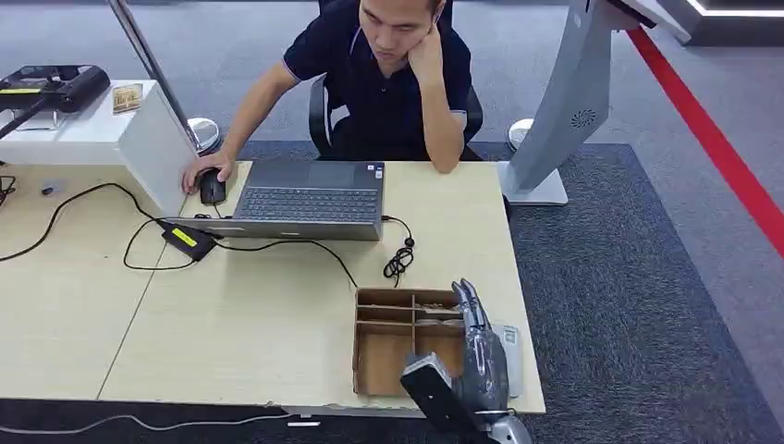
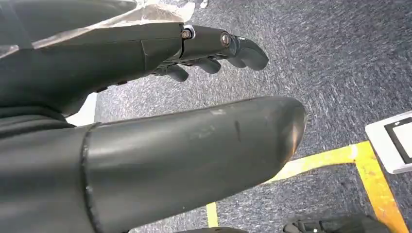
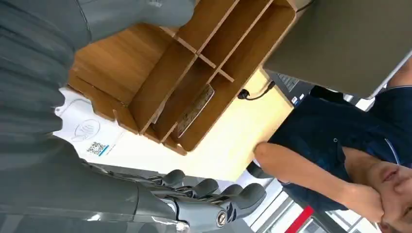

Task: Pass the card to the sensor for recognition and then transmit it.

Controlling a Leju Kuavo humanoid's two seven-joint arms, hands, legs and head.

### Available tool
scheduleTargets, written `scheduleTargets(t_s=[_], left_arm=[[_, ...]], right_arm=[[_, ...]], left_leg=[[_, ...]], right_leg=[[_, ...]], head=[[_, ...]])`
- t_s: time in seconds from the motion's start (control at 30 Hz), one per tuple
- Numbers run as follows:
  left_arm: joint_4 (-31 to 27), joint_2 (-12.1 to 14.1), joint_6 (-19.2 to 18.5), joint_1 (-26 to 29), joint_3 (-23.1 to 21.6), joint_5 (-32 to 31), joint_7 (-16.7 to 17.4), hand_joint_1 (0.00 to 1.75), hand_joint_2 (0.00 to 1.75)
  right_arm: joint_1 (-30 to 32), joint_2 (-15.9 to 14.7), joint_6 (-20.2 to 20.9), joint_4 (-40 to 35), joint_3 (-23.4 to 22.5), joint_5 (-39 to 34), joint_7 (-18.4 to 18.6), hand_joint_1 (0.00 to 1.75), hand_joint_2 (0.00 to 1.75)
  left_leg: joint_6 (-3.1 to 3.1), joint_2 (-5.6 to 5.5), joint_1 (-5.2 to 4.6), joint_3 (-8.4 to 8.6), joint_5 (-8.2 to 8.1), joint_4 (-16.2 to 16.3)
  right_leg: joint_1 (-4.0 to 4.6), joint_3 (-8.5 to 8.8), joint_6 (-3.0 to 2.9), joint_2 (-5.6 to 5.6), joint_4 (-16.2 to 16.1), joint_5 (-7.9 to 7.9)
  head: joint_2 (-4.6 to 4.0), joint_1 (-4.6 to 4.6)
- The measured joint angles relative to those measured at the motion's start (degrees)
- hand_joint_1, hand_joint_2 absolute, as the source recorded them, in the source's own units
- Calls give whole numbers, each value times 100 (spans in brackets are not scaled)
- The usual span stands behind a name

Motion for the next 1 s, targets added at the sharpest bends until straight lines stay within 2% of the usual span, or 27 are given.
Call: scheduleTargets(t_s=[1.0], left_arm=[[0, 0, 0, 1, 0, -37, 7, 0, 0]], right_arm=[[3, 44, -2, 175, 68, 606, 79, 0, 175]], left_leg=[[0, 0, 0, 1, 0, 0]], right_leg=[[0, -1, 0, 0, 0, 0]], head=[[0, 0]])
